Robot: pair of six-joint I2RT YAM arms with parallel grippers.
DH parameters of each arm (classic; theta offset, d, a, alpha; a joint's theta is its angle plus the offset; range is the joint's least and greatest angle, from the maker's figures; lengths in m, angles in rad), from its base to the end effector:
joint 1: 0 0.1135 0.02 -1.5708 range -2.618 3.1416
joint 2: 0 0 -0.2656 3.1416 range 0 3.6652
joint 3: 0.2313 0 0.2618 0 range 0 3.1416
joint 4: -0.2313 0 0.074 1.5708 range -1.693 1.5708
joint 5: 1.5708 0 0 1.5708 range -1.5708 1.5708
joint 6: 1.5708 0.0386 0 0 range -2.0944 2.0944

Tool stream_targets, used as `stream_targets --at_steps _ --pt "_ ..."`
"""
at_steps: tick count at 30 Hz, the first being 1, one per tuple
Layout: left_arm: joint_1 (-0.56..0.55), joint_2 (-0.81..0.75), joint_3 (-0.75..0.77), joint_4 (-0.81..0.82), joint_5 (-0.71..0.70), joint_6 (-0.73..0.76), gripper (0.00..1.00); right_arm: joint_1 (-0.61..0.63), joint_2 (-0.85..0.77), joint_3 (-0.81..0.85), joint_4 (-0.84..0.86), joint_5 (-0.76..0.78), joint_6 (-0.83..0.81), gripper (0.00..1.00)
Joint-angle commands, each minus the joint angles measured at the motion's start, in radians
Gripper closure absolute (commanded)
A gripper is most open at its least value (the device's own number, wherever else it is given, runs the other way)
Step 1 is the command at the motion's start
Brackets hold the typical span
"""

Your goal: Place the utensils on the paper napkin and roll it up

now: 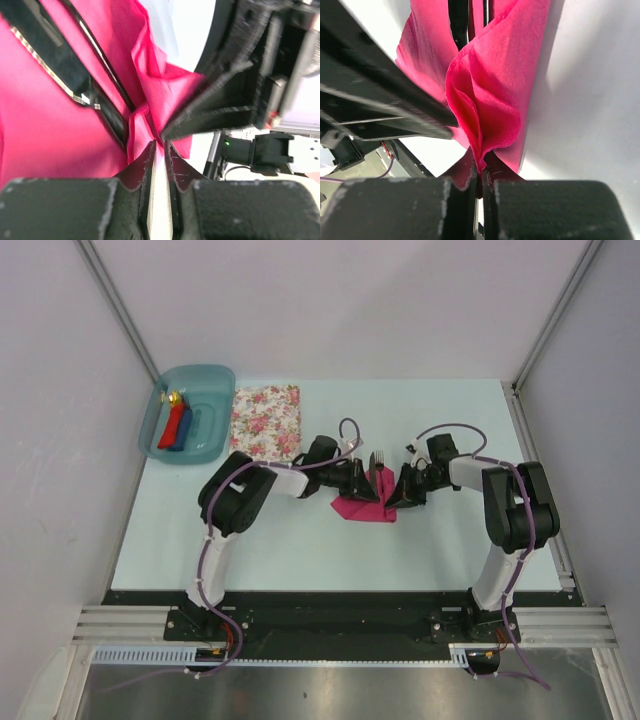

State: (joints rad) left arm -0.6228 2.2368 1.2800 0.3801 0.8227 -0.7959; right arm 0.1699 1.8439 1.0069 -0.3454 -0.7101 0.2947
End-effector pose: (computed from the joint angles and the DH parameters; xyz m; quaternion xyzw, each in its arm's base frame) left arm 0.3604 -0.2936 0.0940 0.1203 0.8191 -0.5514 0.1027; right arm 0.3367 0.0833 0.1246 -0.0096 0.9224 0.3736 0.0976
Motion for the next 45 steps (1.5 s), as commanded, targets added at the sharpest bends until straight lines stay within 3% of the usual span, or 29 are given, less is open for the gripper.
stream_targets --at_steps 1,11,26,45 --pt "0.029 -0.135 -0.068 0.022 0.039 -0.003 0.84 0.013 0.002 0.038 0.016 0.012 -0.015 1.00" --pt "0.038 -0.163 -0.133 -0.105 -0.013 0.089 0.83 0.037 -0.014 0.062 0.013 0.009 -0.005 0.99" --pt "0.038 -0.106 -0.093 -0.135 -0.051 0.104 0.93 0.094 0.014 0.094 0.011 0.008 0.006 0.99" --pt "0.067 -0.150 -0.123 -0.124 -0.054 0.095 0.91 0.129 0.075 0.095 0.043 0.001 -0.022 0.95"
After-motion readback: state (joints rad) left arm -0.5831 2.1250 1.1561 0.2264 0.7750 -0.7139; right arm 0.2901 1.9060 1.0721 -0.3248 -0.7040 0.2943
